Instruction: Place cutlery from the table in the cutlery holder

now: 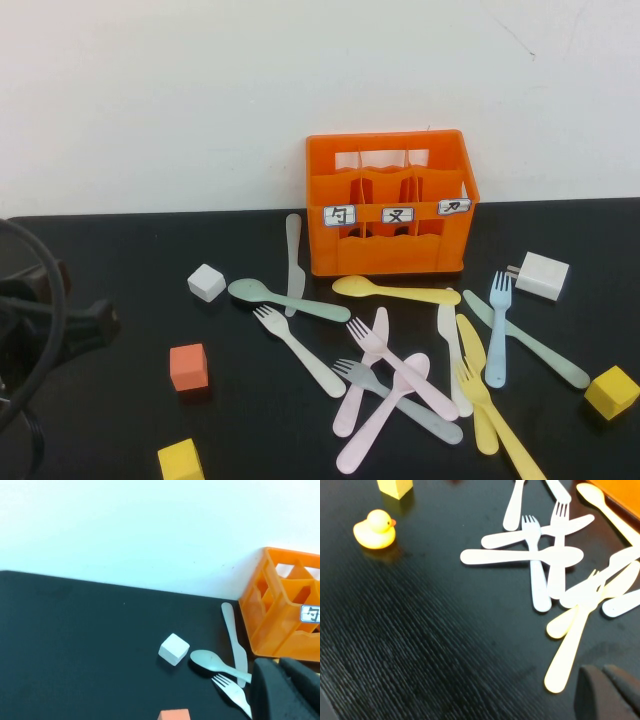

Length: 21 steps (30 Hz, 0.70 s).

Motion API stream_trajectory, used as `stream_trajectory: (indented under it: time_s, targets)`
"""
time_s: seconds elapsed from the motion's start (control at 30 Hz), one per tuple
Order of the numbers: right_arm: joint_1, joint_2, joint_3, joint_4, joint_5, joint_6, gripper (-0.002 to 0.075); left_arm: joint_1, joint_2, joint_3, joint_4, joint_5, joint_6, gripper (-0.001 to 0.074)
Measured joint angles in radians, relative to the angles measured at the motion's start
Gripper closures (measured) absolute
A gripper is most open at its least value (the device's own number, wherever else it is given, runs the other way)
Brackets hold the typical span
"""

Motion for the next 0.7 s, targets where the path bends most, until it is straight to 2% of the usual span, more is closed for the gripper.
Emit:
stream_trajectory:
  time_s: [0.2, 0.33, 0.47, 0.6, 0.7]
  targets:
    - [0.000, 0.000, 0.000, 0.000, 0.001, 0.000, 0.0728, 0.007, -0.037, 0.000, -0.095, -0.004, 0.014, 0.0736]
    - [0.000, 0.000, 0.000, 0.000, 0.002, 0.000, 0.0728, 0.057, -0.112, 0.000, -0.234, -0.059, 0.108, 0.0736]
    - [0.000, 0.000, 0.000, 0.000, 0.002, 0.000, 0.0728, 0.152, -0.215, 0.009, -0.396, -0.162, 0.308, 0.0736]
    - [0.000, 0.000, 0.000, 0.000, 0.002, 0.000, 0.0728, 0.286, -0.308, 0.080, -0.636, -0.345, 0.646, 0.0736]
    - [0.000, 0.000, 0.000, 0.000, 0.002, 0.000, 0.0728, 0.345, -0.389, 0.177, -0.793, -0.475, 0.865, 0.0736]
